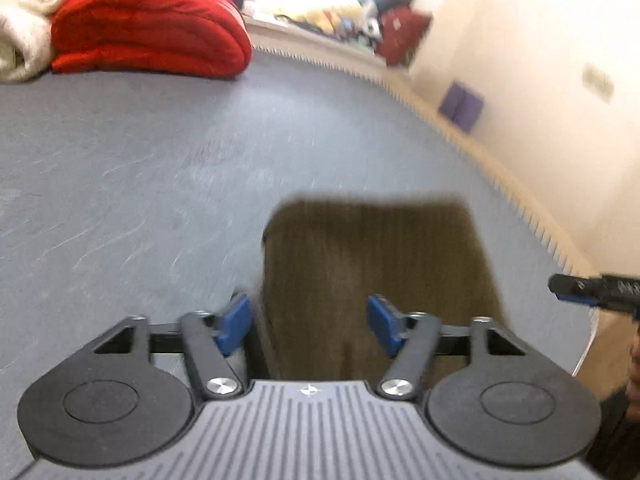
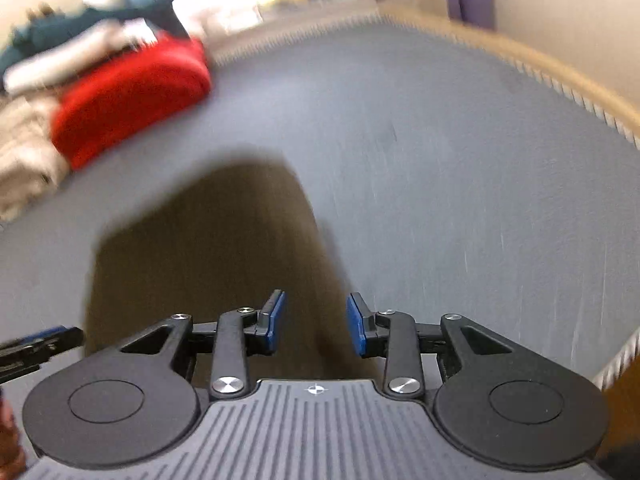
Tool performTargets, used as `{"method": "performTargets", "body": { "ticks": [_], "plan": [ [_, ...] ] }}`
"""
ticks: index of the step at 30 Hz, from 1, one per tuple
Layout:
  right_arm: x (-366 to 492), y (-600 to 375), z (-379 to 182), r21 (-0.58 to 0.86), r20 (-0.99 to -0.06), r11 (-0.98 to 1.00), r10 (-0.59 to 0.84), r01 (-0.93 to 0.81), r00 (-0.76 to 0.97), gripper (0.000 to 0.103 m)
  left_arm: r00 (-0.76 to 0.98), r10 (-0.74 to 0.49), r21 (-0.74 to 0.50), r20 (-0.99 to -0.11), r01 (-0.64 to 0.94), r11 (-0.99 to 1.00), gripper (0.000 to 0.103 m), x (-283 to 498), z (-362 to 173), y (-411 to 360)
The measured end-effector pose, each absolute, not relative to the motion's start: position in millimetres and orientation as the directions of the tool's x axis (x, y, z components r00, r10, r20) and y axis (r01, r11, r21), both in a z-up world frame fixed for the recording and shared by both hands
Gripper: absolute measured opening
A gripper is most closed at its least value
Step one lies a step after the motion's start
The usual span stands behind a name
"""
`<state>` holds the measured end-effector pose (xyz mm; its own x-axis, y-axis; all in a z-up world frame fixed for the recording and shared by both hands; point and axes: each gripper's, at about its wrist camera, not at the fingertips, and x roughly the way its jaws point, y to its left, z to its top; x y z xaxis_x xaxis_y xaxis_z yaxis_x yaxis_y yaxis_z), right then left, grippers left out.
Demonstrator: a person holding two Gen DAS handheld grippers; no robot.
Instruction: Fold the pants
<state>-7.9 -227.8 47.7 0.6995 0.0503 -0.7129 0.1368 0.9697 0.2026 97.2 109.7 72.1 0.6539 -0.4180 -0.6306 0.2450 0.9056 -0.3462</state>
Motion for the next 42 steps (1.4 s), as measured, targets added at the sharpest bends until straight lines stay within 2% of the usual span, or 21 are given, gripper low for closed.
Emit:
{"method": "performTargets", "body": {
  "ticks": [2, 4, 7, 8, 9, 11, 14, 15, 18, 19, 21, 22, 24, 25, 27, 29, 30, 32, 35, 38, 42],
  "plan": [
    [5, -234, 73, 0.206, -0.646, 0.976, 0.086, 0.065, 0.758, 0.049, 0.654, -0.429, -0.414, -0.624, 0.189, 0.89, 0.08, 125, 68, 112],
    [18, -239, 91, 0.185, -0.579, 0.983, 0.122, -0.016, 0.806, 0.053, 0.646, -0.451, -0.513, -0.615, 0.106, 0.852, 0.08, 148, 60, 116],
    [42, -248, 95, 0.132, -0.556, 0.988, 0.137, -0.076, 0.819, 0.054, 0.568, -0.532, -0.651, -0.629, -0.01, 0.759, 0.078, 183, 38, 118],
    [46, -252, 91, 0.141, -0.552, 0.987, 0.147, -0.082, 0.821, 0.054, 0.536, -0.534, -0.644, -0.653, -0.023, 0.765, 0.064, 189, 36, 118],
    [51, -254, 88, 0.158, -0.55, 0.984, 0.159, -0.085, 0.82, 0.054, 0.531, -0.508, -0.609, -0.678, -0.02, 0.793, 0.041, 191, 35, 115],
    [62, -261, 77, 0.2, -0.552, 0.976, 0.184, -0.085, 0.813, 0.054, 0.571, -0.507, -0.591, -0.646, 0.047, 0.805, 0.032, 183, 57, 121],
    [57, -260, 68, 0.246, -0.532, 0.965, 0.216, -0.095, 0.819, 0.054, 0.659, -0.492, -0.585, -0.57, 0.095, 0.805, 0.031, 151, 86, 133],
    [57, -258, 63, 0.265, -0.526, 0.959, 0.234, -0.104, 0.818, 0.054, 0.665, -0.473, -0.573, -0.577, 0.083, 0.815, 0.031, 146, 85, 135],
    [75, -243, 46, 0.334, -0.564, 0.936, 0.29, -0.108, 0.773, 0.054, 0.603, -0.413, -0.522, -0.682, -0.006, 0.853, 0.033, 156, 55, 139],
    [80, -240, 41, 0.331, -0.58, 0.937, 0.298, -0.114, 0.758, 0.054, 0.586, -0.384, -0.504, -0.714, -0.049, 0.862, 0.036, 158, 49, 142],
    [93, -229, 26, 0.278, -0.635, 0.954, 0.267, -0.107, 0.725, 0.054, 0.604, -0.327, -0.466, -0.727, -0.084, 0.881, 0.062, 156, 58, 143],
    [101, -225, 17, 0.259, -0.669, 0.961, 0.248, -0.093, 0.701, 0.053, 0.635, -0.275, -0.42, -0.722, -0.087, 0.903, 0.063, 152, 69, 141],
    [115, -221, -1, 0.187, -0.721, 0.982, 0.15, -0.018, 0.676, 0.053, 0.701, -0.196, -0.31, -0.686, -0.037, 0.95, 0.063, 140, 94, 124],
    [121, -222, -10, 0.151, -0.742, 0.988, 0.09, 0.036, 0.665, 0.053, 0.714, -0.196, -0.277, -0.672, 0.003, 0.961, 0.063, 134, 101, 115],
    [127, -223, -22, 0.156, -0.752, 0.985, 0.069, 0.076, 0.655, 0.053, 0.711, -0.235, -0.227, -0.663, 0.109, 0.968, 0.057, 126, 108, 90],
    [131, -216, -25, 0.124, -0.748, 0.99, 0.053, 0.061, 0.661, 0.051, 0.704, -0.247, -0.145, -0.666, 0.202, 0.968, 0.033, 123, 102, 68],
    [132, -210, -24, 0.069, -0.74, 0.997, 0.023, 0.042, 0.672, 0.051, 0.682, -0.23, -0.091, -0.695, 0.234, 0.968, 0.026, 127, 85, 56],
    [135, -199, -29, -0.04, -0.729, 0.999, -0.042, 0.02, 0.683, 0.05, 0.607, -0.163, -0.009, -0.778, 0.248, 0.969, 0.026, 137, 48, 44],
    [143, -202, -38, -0.039, -0.744, 0.999, -0.049, 0.03, 0.667, 0.05, 0.589, -0.193, -0.093, -0.785, 0.197, 0.976, 0.026, 144, 52, 54],
    [155, -205, -34, 0.008, -0.784, 0.998, -0.037, 0.069, 0.62, 0.05, 0.618, -0.169, -0.088, -0.768, 0.16, 0.983, 0.048, 129, 81, 54],
    [154, -207, -27, 0.011, -0.787, 0.997, -0.036, 0.072, 0.617, 0.051, 0.667, -0.195, -0.088, -0.719, 0.191, 0.978, 0.049, 79, 111, 61]
  ]
}}
